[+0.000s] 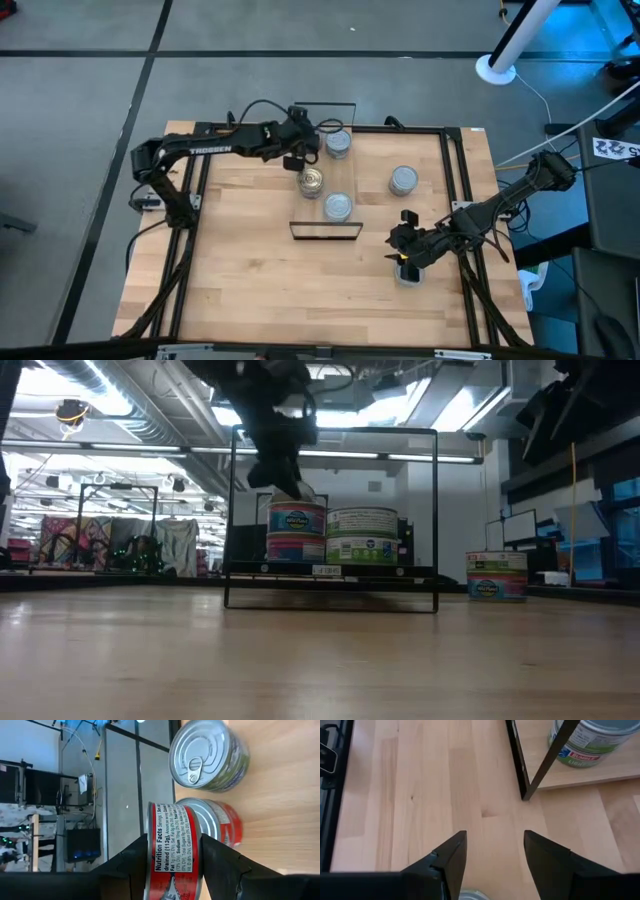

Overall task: Stack canned seafood by type on shelf
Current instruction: Stack the red tuna can on top of the other red tuna can on the shelf

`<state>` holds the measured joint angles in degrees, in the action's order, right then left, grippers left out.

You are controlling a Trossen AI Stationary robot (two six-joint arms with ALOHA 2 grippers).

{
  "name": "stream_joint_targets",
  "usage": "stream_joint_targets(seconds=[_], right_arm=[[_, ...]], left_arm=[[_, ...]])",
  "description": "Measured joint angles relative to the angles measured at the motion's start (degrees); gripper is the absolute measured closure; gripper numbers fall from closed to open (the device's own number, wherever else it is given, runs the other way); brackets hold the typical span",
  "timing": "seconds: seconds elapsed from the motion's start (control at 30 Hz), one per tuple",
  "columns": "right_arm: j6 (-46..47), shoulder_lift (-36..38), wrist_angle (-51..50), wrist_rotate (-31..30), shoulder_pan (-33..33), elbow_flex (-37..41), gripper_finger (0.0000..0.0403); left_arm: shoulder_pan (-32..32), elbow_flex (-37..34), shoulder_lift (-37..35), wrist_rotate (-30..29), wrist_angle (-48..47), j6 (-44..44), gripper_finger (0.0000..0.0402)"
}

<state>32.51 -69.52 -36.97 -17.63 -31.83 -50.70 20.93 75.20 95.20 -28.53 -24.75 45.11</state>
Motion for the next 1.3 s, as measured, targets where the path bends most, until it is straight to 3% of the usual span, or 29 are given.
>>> stream_joint_targets(seconds=[0.63,1.3], right_arm=[[0.00,0.00,-0.04,-4.42,0.00,0.00,0.0207],[0.00,0.00,-0.04,-4.42,0.00,0.00,0.0207]], left_arm=[[2.40,0.02,7.39,0.30,5.09,10.66,0.0247],[2.31,0.04,7.43,-0.34,4.48,9.81,0.0247]])
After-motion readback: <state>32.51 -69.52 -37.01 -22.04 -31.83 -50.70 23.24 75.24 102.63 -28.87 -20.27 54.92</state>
